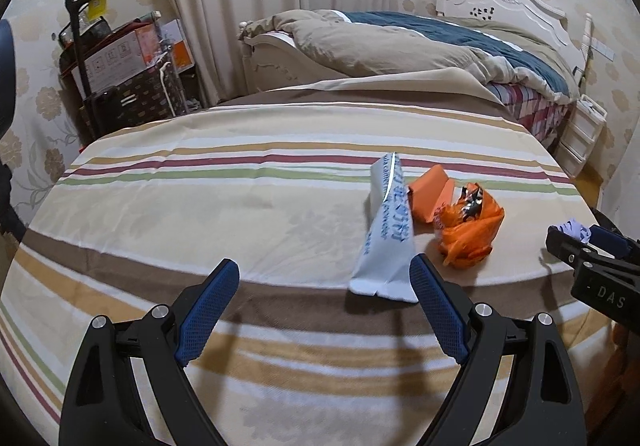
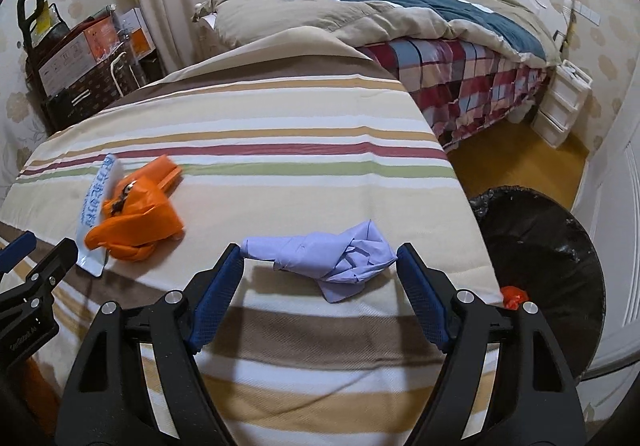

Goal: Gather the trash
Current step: 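Grasp the silver milk-powder tube with the left gripper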

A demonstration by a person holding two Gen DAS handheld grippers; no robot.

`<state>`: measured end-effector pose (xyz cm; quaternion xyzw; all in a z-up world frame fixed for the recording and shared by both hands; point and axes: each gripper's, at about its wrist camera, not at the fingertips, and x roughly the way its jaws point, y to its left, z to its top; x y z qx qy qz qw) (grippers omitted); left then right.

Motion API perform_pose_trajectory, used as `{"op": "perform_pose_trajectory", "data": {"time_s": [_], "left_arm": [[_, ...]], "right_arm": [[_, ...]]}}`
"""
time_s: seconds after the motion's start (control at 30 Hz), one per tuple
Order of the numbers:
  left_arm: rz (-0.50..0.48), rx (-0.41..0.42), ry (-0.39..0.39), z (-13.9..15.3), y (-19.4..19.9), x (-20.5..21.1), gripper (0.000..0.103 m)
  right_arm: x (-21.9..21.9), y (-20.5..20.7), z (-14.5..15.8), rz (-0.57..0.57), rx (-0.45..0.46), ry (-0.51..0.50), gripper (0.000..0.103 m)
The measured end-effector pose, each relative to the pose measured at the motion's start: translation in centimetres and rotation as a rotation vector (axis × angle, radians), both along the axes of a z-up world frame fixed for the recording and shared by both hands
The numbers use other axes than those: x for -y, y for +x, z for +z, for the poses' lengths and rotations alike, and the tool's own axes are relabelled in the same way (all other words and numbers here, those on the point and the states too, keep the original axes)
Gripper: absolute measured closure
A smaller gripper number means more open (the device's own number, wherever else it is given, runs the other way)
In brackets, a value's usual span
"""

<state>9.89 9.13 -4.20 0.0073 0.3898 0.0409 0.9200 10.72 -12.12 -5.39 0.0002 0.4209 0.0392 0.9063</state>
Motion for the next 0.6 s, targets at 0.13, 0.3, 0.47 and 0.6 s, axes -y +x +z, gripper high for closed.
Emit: {"op": "perform_pose_trajectory", "data": {"time_s": [0.13,0.3,0.47,0.6], "left_arm": [[-0.010,-0.018,0.001,-0.2,1.0,0.5,0.016],[-0.013,-0.043,-0.002,-0.5,2.4,0.6,0.016],[-0.024,-0.067,-0.005,-0.8,3.3,0.5,0.035],[-0.051,-0.110,-0.030,-1.4,3.5,0.5,0.053]], "right_arm": [[0.2,0.9,-0.1,0.006,-0.003,-0.003,0.027],[0.2,1.3,-0.1,0.011,-0.004,-0.001,0.027],[0.0,1.4,-0.2,0.014,-0.002,-0.009,0.026],[-0.1,1.4,-0.3,0.014,-0.002,-0.003,0.026]]}}
